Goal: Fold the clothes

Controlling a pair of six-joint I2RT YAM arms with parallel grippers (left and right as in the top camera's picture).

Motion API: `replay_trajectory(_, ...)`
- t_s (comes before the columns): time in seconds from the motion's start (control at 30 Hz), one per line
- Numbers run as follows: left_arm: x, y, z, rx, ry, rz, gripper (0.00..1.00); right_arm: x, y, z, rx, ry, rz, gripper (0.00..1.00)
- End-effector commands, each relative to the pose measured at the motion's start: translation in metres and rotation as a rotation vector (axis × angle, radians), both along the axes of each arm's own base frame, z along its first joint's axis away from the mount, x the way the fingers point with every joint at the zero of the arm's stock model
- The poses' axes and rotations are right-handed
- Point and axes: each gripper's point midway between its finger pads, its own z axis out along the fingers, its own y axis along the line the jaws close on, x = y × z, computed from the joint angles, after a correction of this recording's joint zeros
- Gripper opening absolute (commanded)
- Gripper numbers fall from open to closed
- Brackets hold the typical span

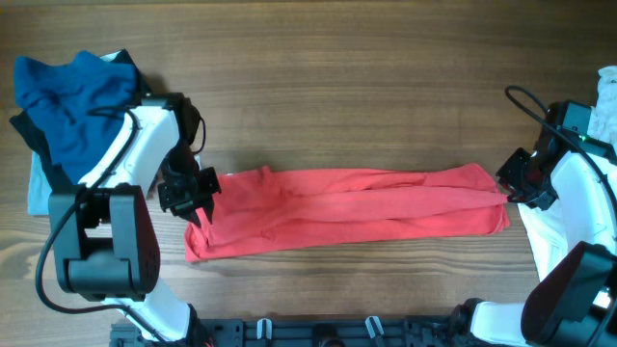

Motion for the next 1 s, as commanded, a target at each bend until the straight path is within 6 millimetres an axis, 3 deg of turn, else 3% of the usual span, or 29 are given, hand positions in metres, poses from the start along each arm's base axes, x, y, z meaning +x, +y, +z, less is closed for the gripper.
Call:
replay_trajectory(0.0,0.004,0.003,0.000,0.038,-0.033,0.019,0.20,-0.002,0.000,-0.005,0.013,0.014,0.003,0.32)
replay_trajectory(0.13,0.016,0.003,-0.004,0.044,-0.085,0.032,0.18,-0.002,0.000,-0.005,0.013,0.013,0.004,0.32)
replay_trajectory(0.3,0.045,0.000,-0.009,0.036,-0.219,0.072,0.17,-0.002,0.001,-0.005,0.015,0.016,0.004,0.32)
replay_trajectory(0.43,0.084,-0.045,-0.005,-0.207,-0.383,0.072,0.16,0.000,0.002,-0.005,0.023,0.005,0.005,0.32)
replay_trajectory(0.53,0.101,-0.066,-0.005,-0.252,-0.466,0.021,0.31,0.000,0.002,-0.005,0.025,0.003,0.006,0.32)
replay_trajectory(0.6,0.107,-0.078,-0.007,-0.260,-0.495,-0.003,0.38,0.000,0.002,-0.005,0.026,0.004,0.006,0.32)
replay_trajectory(0.73,0.115,-0.096,-0.011,-0.249,-0.522,0.008,0.38,0.000,0.002,-0.005,0.026,0.004,0.006,0.32)
replay_trajectory(0.97,0.117,-0.105,-0.021,-0.190,-0.510,0.061,0.37,0.000,0.002,-0.005,0.026,0.004,0.005,0.32)
